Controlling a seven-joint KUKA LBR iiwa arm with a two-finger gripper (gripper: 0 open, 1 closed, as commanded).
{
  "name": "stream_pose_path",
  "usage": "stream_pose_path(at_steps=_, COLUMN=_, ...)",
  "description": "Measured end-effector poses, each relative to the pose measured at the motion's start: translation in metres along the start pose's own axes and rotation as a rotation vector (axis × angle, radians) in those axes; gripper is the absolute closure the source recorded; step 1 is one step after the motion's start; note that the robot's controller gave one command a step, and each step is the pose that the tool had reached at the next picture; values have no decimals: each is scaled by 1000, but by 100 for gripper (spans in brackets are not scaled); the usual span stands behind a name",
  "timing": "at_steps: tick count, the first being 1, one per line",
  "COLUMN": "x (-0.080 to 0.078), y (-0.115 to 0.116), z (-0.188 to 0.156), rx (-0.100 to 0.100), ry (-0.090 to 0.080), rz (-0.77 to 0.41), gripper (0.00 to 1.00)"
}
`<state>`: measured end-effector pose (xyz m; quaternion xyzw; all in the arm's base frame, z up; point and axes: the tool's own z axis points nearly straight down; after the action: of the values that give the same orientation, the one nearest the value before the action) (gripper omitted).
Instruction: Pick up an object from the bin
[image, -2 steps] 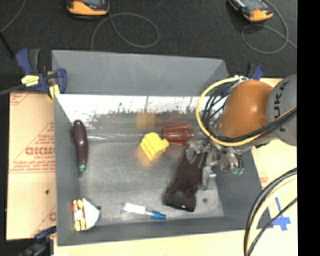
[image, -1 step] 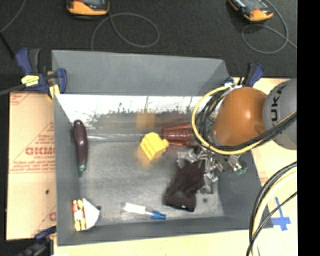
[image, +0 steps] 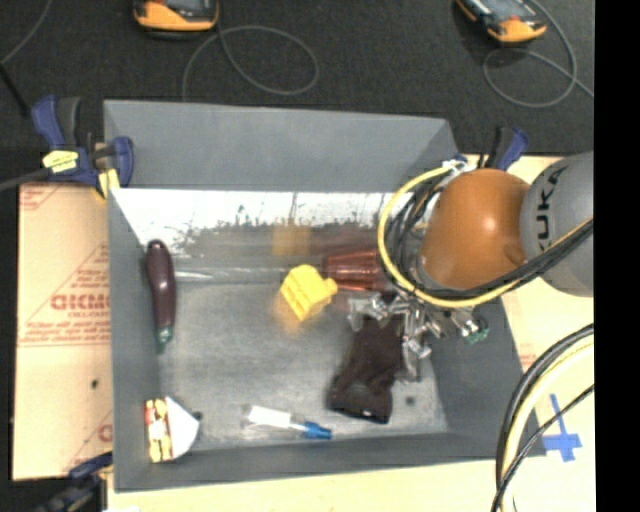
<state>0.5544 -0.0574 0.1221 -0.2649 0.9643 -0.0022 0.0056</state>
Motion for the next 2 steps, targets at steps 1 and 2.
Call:
stream_pose_path(at_steps=1, x=-7, y=-1, z=34, rx=0, ry=4, rz=-101, gripper=0)
stream_pose_path(at_steps=2, x=-11, y=11, z=51, rx=1, ry=-2, rz=-241, gripper=100)
